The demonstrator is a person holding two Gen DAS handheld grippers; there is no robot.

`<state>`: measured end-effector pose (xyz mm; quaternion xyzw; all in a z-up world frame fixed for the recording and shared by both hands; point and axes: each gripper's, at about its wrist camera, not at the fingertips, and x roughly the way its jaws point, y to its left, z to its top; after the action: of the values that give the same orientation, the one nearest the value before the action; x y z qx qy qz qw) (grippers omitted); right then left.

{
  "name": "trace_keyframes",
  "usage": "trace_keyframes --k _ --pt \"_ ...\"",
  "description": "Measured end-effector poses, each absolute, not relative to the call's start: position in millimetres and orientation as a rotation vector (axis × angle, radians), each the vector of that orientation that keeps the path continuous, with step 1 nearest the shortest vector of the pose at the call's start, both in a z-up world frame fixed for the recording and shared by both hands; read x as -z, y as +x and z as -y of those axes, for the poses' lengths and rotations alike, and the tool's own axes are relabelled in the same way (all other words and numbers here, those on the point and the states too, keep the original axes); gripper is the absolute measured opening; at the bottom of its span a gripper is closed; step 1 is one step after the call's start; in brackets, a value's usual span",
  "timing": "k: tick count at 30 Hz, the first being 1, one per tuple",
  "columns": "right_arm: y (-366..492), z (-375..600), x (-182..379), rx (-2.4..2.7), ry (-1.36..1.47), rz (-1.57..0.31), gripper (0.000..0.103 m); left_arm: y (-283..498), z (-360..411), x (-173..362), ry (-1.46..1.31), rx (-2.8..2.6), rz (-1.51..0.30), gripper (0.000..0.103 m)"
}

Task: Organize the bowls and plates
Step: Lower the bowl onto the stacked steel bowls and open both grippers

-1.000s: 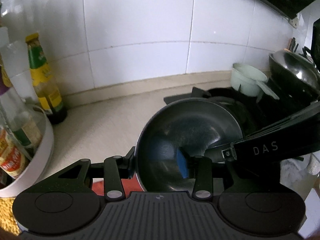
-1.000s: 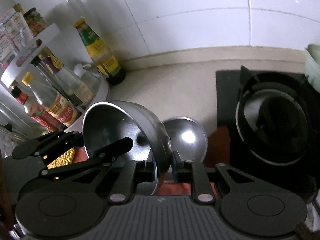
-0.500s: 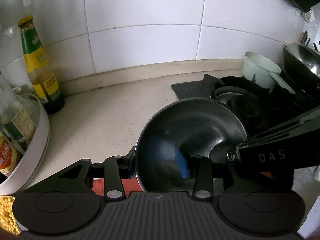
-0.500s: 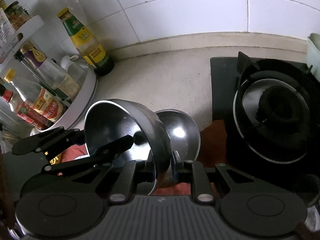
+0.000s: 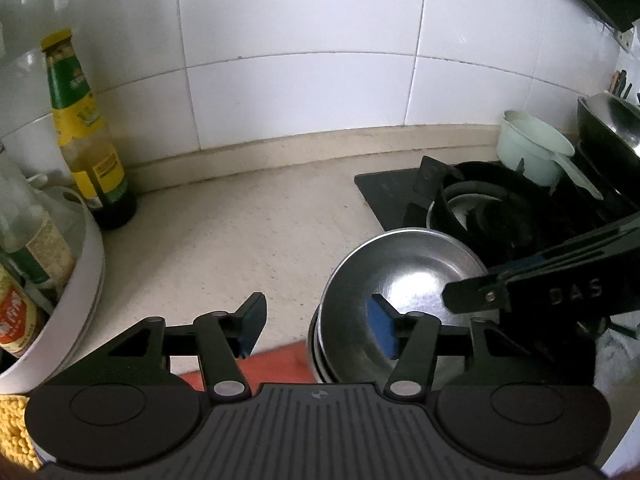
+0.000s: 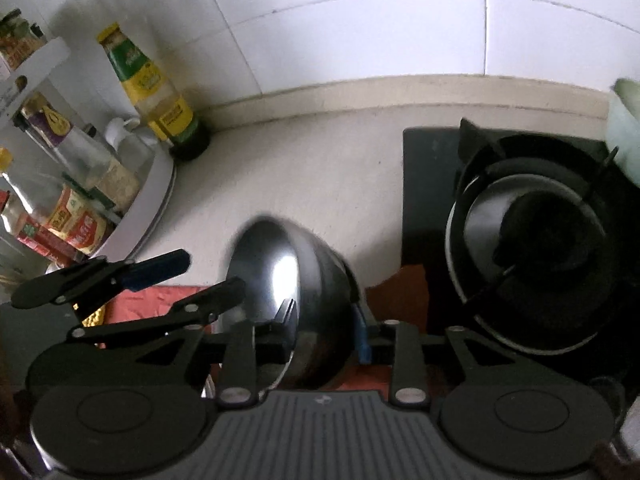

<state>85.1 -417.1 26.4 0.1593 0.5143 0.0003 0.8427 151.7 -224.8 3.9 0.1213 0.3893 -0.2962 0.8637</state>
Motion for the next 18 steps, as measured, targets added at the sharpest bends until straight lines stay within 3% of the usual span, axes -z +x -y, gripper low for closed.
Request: trace_keyframes --k 18 --pt "60.4 413.4 -36.5 0.006 0.308 -1.014 0.030 125.3 211.5 -6.9 0.276 0.663 -0.808 0.078"
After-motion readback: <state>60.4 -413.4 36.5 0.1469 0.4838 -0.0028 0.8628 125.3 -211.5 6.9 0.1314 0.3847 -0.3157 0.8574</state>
